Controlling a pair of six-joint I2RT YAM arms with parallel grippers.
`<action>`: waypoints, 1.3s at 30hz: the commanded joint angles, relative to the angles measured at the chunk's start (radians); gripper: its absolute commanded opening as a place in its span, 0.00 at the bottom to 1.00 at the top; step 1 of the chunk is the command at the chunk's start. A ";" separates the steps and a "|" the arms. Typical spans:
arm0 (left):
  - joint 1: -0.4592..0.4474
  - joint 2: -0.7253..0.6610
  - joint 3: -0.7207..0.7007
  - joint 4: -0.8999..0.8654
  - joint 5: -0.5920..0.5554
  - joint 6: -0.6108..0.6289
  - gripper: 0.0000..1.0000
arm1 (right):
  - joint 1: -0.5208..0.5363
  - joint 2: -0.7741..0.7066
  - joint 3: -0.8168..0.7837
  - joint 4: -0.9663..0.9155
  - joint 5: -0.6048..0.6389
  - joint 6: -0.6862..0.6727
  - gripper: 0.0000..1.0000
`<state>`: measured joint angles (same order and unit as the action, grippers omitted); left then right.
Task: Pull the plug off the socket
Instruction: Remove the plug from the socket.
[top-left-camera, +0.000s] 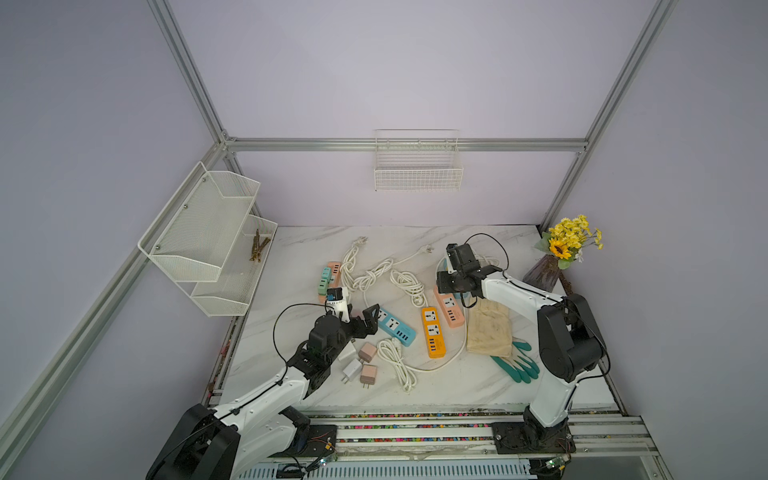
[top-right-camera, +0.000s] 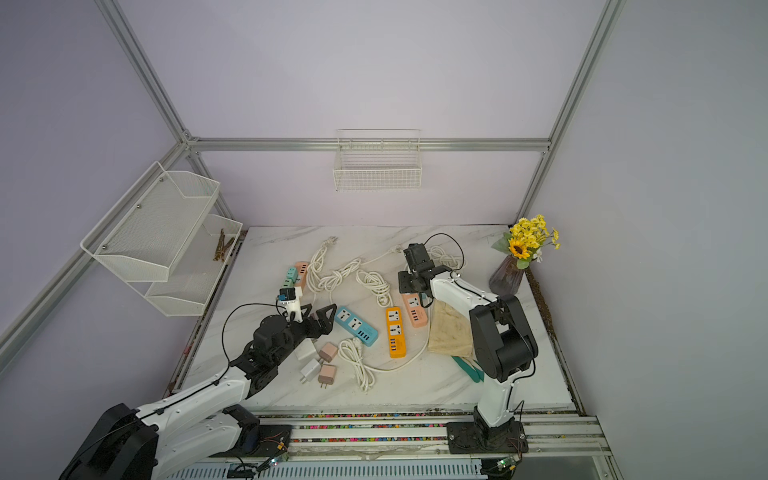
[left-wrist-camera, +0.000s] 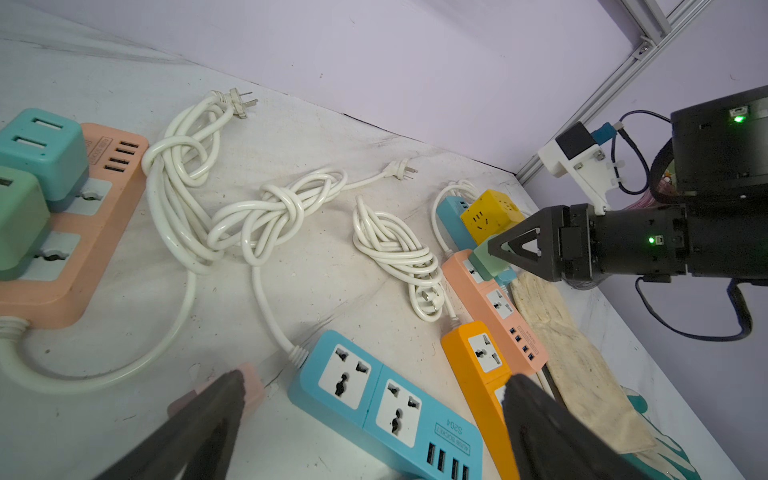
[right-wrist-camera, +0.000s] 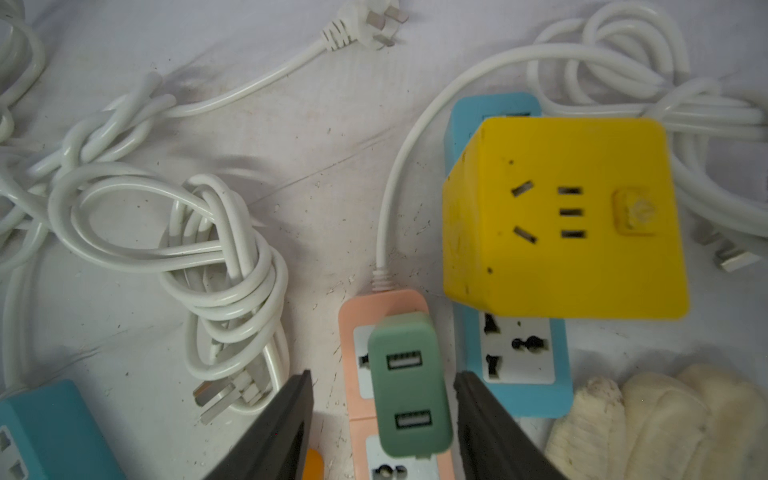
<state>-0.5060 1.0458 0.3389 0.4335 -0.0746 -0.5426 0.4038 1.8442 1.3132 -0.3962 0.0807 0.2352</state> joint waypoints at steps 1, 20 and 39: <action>0.004 0.010 0.045 0.045 0.022 -0.014 1.00 | -0.002 0.037 0.058 -0.072 0.034 -0.021 0.50; -0.080 0.585 0.567 -0.215 0.454 -0.190 0.52 | -0.002 0.033 0.048 -0.083 0.039 -0.038 0.33; -0.121 1.168 1.334 -0.627 0.469 -0.397 0.29 | -0.003 0.007 0.006 -0.055 0.029 -0.017 0.33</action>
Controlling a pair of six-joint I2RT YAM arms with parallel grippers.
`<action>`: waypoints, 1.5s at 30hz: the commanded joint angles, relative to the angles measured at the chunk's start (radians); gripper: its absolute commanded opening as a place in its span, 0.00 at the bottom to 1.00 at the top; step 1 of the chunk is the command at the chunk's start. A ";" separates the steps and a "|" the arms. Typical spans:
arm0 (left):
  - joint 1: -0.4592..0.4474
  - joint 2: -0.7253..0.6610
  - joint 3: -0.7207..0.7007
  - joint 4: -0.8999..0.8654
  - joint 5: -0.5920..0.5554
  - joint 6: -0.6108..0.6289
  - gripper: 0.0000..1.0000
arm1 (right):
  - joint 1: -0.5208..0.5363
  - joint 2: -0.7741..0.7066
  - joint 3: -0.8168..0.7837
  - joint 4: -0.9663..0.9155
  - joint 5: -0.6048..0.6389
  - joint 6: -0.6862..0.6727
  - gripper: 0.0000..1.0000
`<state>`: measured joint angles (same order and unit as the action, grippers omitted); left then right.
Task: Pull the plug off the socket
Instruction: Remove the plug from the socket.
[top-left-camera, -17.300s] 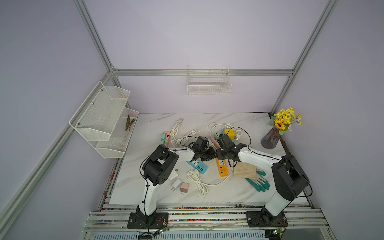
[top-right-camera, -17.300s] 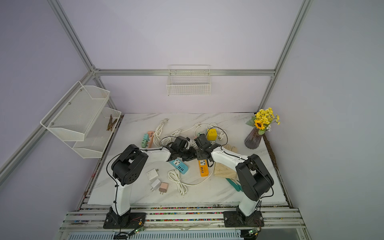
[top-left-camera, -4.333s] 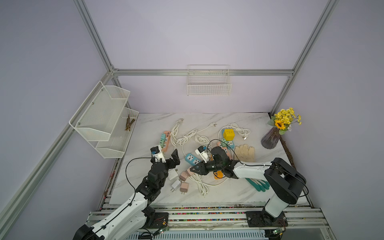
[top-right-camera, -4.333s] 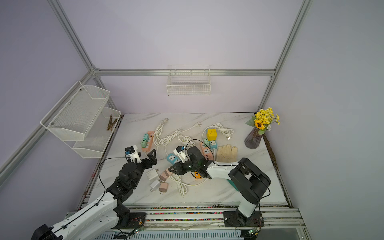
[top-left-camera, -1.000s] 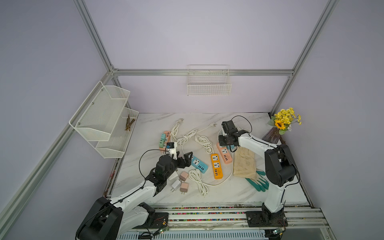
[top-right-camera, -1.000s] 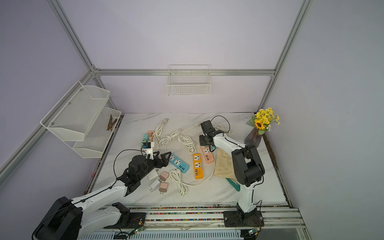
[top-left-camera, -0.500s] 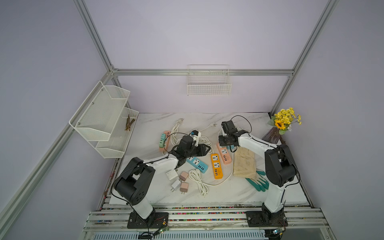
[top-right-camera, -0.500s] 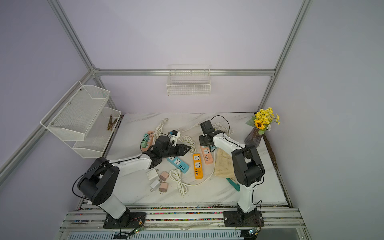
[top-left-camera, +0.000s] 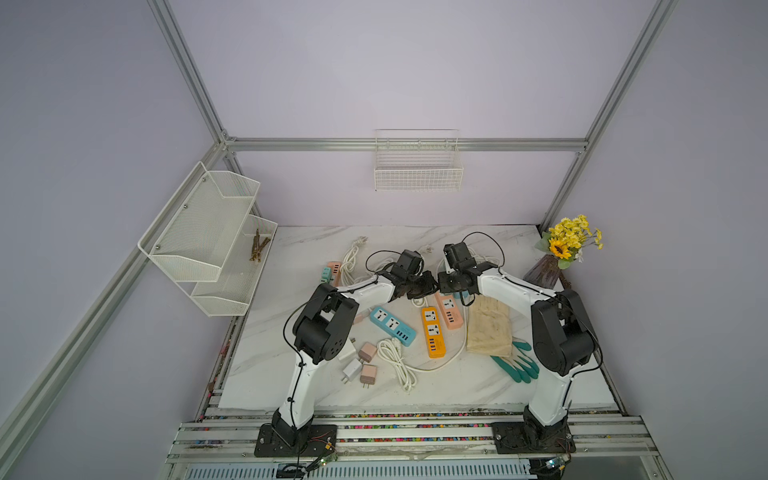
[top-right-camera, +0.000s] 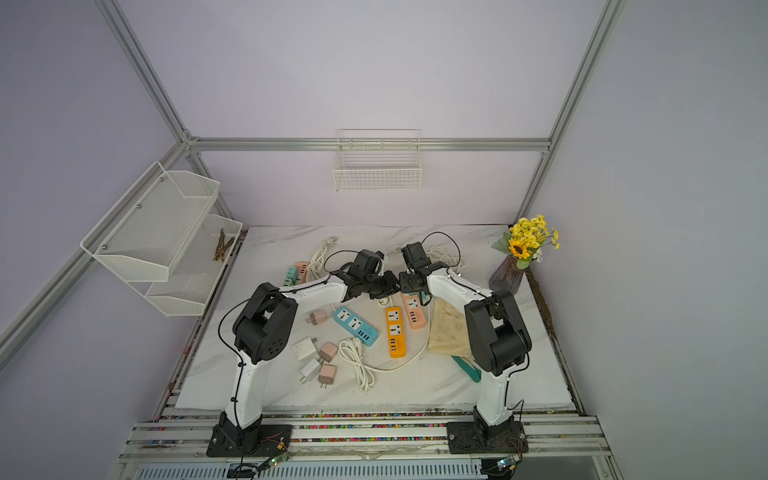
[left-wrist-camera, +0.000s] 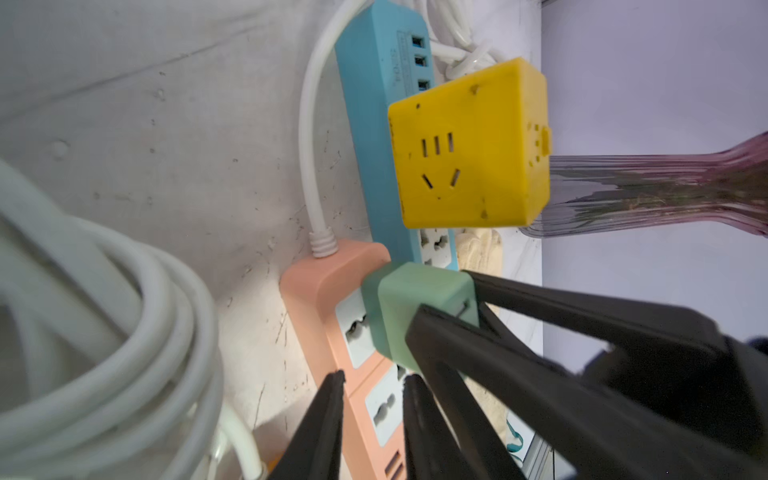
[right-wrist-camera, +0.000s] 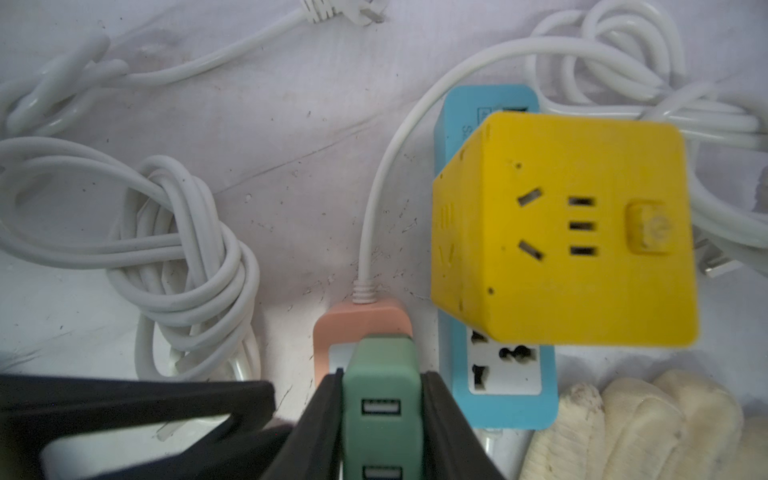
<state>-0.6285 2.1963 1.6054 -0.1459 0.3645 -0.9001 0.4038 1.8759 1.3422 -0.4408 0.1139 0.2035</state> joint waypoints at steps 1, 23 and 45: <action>0.001 0.031 0.083 -0.056 0.031 -0.044 0.28 | -0.002 -0.026 -0.023 -0.010 -0.005 0.016 0.33; -0.013 0.184 0.126 -0.213 -0.001 -0.070 0.25 | 0.001 -0.018 -0.008 -0.031 -0.018 0.014 0.32; -0.004 0.231 0.086 -0.203 -0.028 -0.068 0.23 | 0.000 -0.089 -0.002 -0.081 -0.027 0.055 0.28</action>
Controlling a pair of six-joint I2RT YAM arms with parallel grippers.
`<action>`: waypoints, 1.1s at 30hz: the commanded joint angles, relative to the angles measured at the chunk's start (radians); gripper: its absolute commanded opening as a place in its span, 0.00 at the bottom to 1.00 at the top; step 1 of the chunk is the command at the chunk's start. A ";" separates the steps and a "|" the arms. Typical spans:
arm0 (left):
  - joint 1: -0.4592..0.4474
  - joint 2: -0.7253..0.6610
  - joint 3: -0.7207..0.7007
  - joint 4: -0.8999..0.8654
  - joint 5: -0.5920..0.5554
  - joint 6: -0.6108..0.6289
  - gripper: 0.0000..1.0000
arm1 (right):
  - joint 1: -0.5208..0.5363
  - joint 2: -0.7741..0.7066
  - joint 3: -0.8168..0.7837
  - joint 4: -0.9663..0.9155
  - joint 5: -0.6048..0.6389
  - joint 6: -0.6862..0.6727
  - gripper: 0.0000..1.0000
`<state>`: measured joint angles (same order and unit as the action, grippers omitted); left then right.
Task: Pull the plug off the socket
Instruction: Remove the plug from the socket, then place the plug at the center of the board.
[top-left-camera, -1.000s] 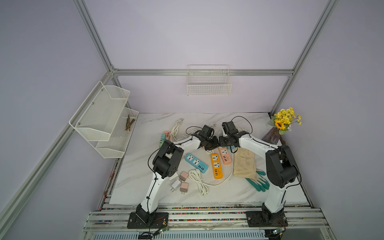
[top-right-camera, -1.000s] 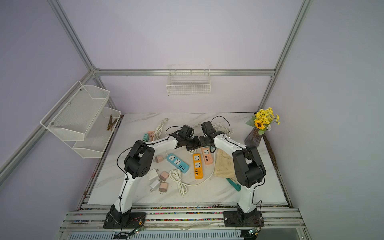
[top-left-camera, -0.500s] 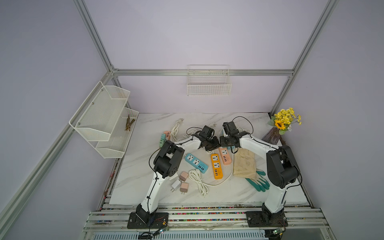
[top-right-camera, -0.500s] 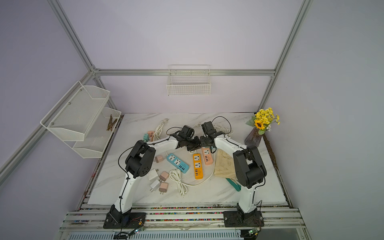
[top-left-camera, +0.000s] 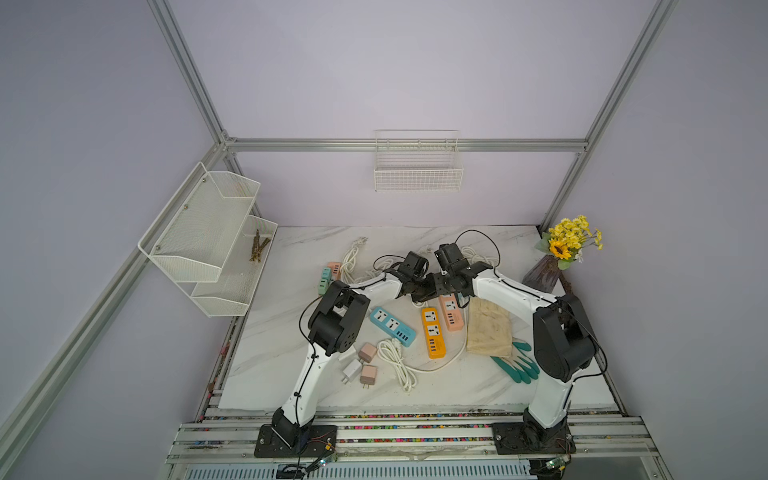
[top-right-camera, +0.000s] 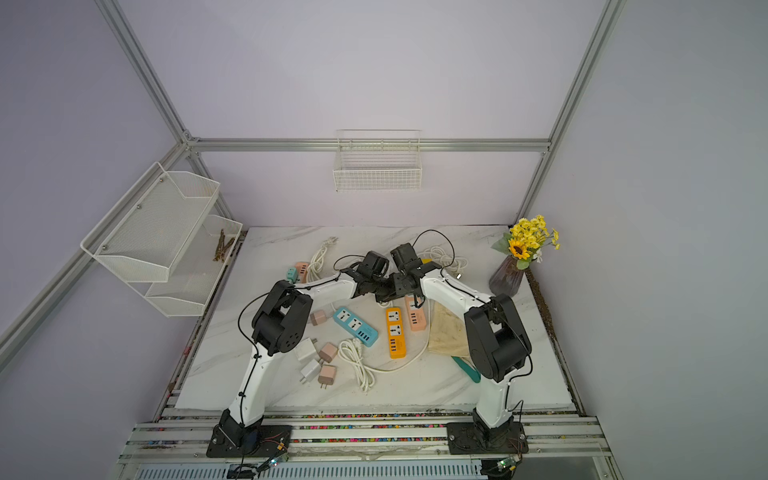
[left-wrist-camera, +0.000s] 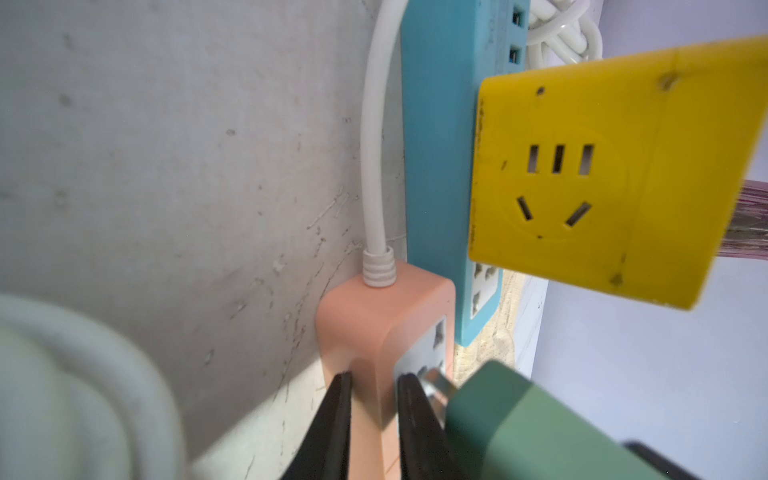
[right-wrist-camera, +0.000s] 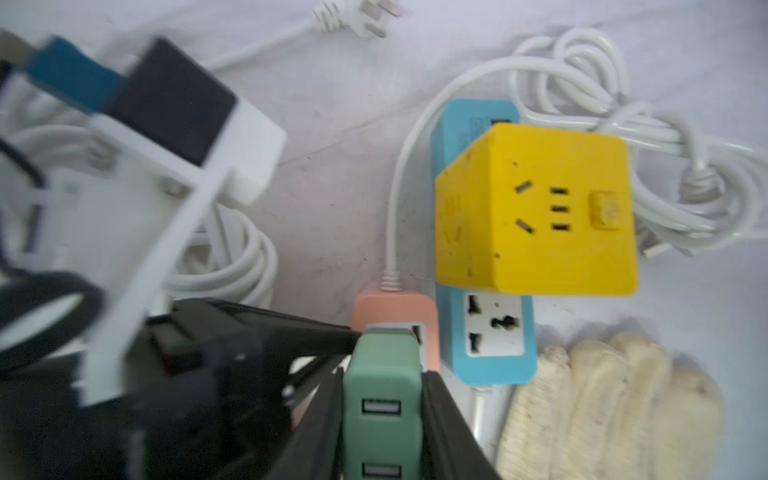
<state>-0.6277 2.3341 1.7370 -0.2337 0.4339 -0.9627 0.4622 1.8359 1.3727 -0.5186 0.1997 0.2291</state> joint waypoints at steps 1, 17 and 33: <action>-0.004 0.094 -0.046 -0.115 -0.096 -0.005 0.23 | -0.084 -0.068 -0.070 0.022 -0.138 0.034 0.28; 0.003 -0.011 -0.027 -0.001 0.017 0.122 0.31 | -0.119 -0.440 -0.386 0.225 -0.209 0.110 0.28; -0.003 -0.768 -0.658 0.402 -0.222 0.423 0.57 | -0.213 -0.848 -0.687 0.524 -0.551 0.266 0.28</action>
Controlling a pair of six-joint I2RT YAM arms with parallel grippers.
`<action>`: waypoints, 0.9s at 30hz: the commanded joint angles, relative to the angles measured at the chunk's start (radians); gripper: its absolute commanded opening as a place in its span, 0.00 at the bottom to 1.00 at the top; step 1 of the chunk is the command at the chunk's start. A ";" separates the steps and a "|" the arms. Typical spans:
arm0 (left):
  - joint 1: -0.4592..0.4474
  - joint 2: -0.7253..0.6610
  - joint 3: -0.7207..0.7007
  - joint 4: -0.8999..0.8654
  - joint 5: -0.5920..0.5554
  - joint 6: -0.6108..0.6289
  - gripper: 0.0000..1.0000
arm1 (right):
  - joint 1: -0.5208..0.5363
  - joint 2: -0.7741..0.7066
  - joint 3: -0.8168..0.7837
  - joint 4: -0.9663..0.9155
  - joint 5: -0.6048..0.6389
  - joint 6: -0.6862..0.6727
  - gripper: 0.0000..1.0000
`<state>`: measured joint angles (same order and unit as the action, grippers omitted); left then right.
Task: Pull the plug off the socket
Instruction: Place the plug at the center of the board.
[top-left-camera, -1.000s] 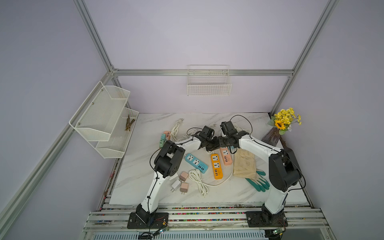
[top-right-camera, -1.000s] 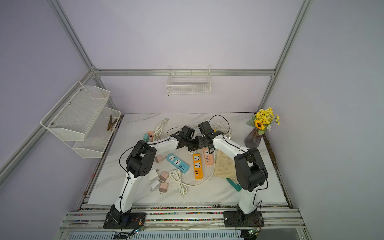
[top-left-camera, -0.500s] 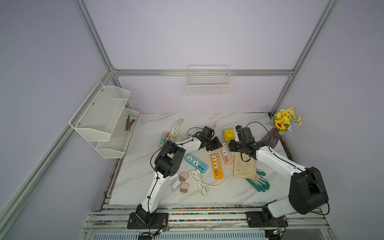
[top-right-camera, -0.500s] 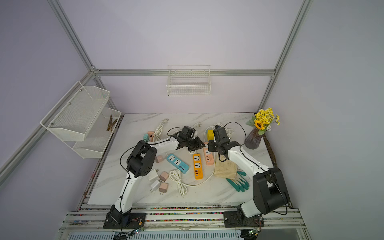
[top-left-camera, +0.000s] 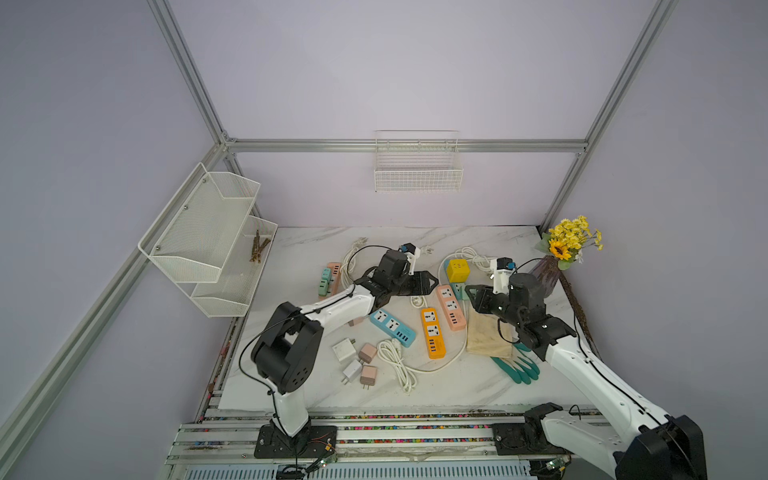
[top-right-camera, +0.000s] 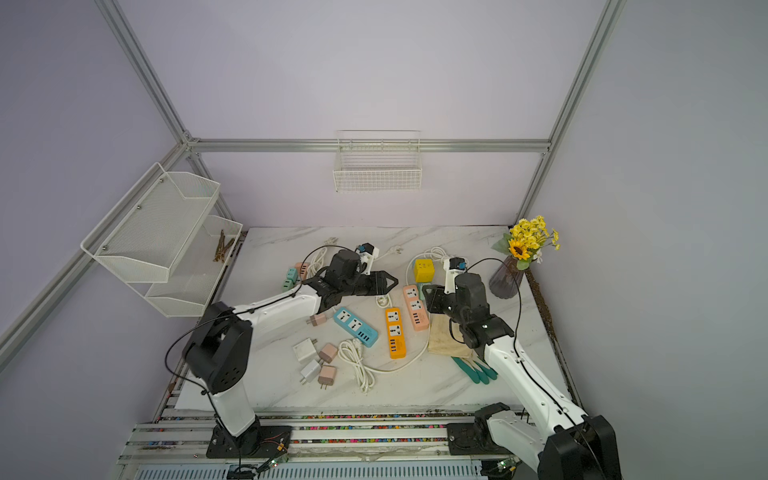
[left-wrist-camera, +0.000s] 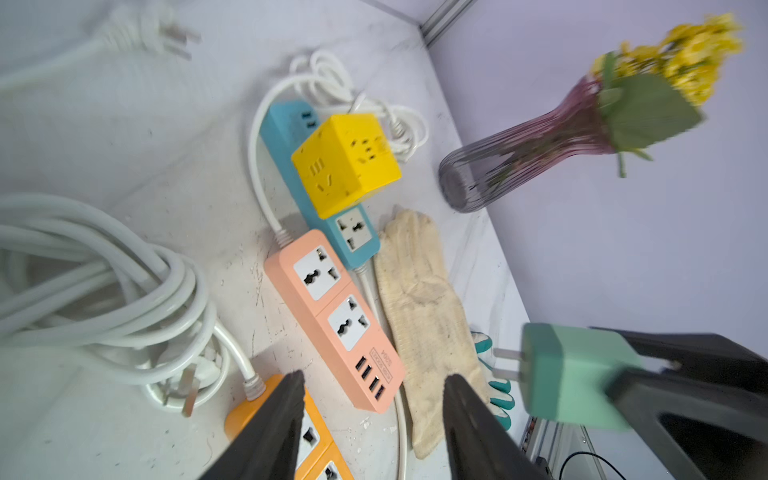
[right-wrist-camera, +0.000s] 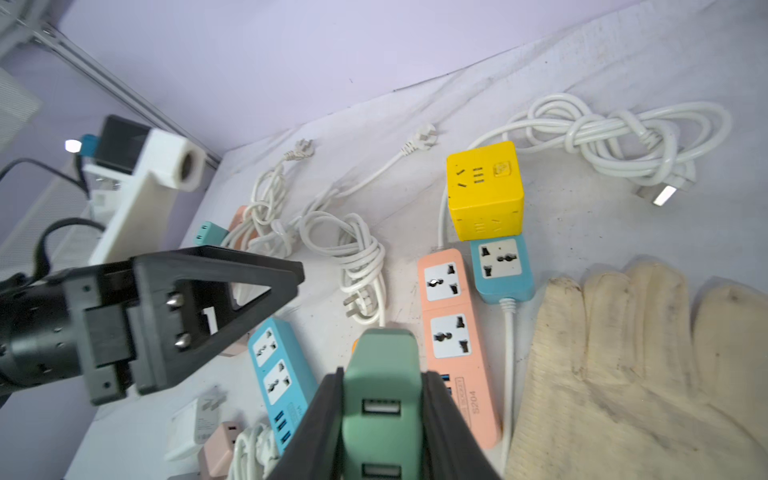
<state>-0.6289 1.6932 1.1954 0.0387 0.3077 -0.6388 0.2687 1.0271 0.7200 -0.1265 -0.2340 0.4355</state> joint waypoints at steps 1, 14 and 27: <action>-0.002 -0.179 -0.171 0.154 -0.116 0.105 0.57 | -0.027 -0.047 -0.050 0.156 -0.149 0.076 0.28; 0.005 -0.662 -0.733 0.429 -0.406 0.173 0.94 | -0.057 0.057 -0.197 0.584 -0.529 0.347 0.28; 0.195 -0.689 -0.799 0.415 -0.299 0.025 1.00 | 0.059 0.281 -0.192 0.805 -0.599 0.446 0.28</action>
<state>-0.4763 1.0241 0.4126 0.4072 -0.0483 -0.5423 0.2821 1.2949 0.5148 0.5880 -0.8276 0.8604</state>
